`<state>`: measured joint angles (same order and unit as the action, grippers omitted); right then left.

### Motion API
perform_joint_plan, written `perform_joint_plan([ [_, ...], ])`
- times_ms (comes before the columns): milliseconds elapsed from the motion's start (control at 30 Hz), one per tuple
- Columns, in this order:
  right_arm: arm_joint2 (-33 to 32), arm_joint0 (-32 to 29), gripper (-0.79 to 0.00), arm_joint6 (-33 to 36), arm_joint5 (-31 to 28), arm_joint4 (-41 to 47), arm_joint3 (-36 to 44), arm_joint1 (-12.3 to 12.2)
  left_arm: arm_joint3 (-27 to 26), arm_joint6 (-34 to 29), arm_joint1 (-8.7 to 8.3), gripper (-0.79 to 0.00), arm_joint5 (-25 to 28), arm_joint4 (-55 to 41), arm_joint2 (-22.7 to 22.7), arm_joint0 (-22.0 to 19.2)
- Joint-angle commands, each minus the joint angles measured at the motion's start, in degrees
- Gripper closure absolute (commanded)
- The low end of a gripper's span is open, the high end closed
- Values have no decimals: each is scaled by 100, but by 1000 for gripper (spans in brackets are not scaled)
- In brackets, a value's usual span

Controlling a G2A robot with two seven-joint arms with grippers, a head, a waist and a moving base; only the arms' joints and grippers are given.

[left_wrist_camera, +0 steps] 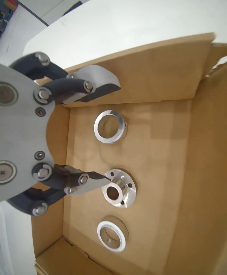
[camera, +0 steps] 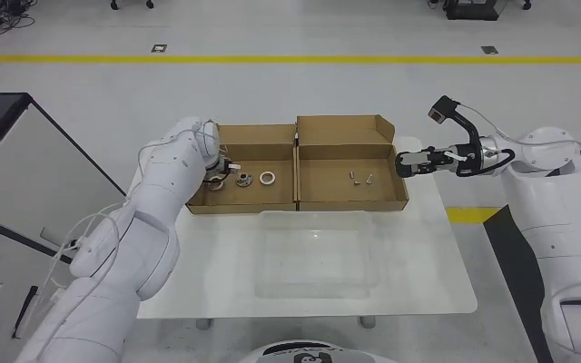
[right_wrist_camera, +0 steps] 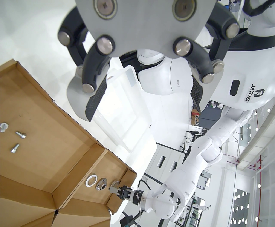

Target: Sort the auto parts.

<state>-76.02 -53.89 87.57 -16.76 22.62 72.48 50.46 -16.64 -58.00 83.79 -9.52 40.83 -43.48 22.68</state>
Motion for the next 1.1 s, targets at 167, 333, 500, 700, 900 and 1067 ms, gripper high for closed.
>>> perform_joint_plan([
  [167,0,0,-785,0,0,0,0,0,-725,721,-235,-785,1572,-693,-529,59],
  [333,0,0,-785,0,0,0,0,0,-1878,699,-579,-785,2720,-1088,-1077,479],
  [500,0,0,-785,0,0,0,0,0,-4038,278,-1067,-785,3407,-1447,-2039,1532],
  [700,0,0,-785,0,0,0,0,0,-6987,-537,-1513,-785,3995,-1810,-3208,3245],
  [900,0,0,-785,0,0,0,0,0,-8186,-932,-1740,-785,4648,-2949,-3796,4100],
  [1067,0,0,-785,0,0,0,0,0,-8616,-825,-1924,-785,4756,-3393,-3862,4336],
])
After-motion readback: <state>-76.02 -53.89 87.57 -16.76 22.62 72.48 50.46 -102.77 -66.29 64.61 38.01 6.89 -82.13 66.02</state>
